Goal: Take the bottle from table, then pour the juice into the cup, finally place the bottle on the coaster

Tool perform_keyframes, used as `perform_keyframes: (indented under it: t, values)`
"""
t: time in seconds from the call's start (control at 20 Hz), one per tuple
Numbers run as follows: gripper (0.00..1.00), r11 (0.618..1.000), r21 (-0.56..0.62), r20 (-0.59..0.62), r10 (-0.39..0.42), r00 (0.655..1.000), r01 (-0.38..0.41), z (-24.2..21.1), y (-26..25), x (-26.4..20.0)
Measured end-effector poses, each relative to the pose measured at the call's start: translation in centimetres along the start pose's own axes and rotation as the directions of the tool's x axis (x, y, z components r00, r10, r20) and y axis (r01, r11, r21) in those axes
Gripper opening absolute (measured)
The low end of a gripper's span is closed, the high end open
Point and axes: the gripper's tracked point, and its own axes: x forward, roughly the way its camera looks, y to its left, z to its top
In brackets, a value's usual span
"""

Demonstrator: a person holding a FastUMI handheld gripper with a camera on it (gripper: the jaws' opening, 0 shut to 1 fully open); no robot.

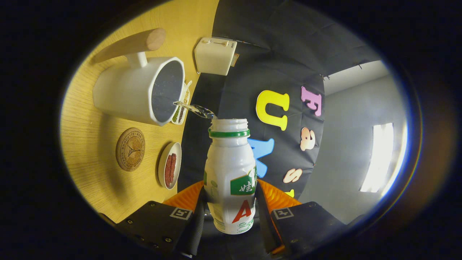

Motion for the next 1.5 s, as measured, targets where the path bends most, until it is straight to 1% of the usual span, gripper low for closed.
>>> perform_keyframes:
  t: [1.5]
  values:
    - [0.66,0.997,-0.069,0.034,-0.017,0.999,0.019,0.33,-0.62,-0.02]
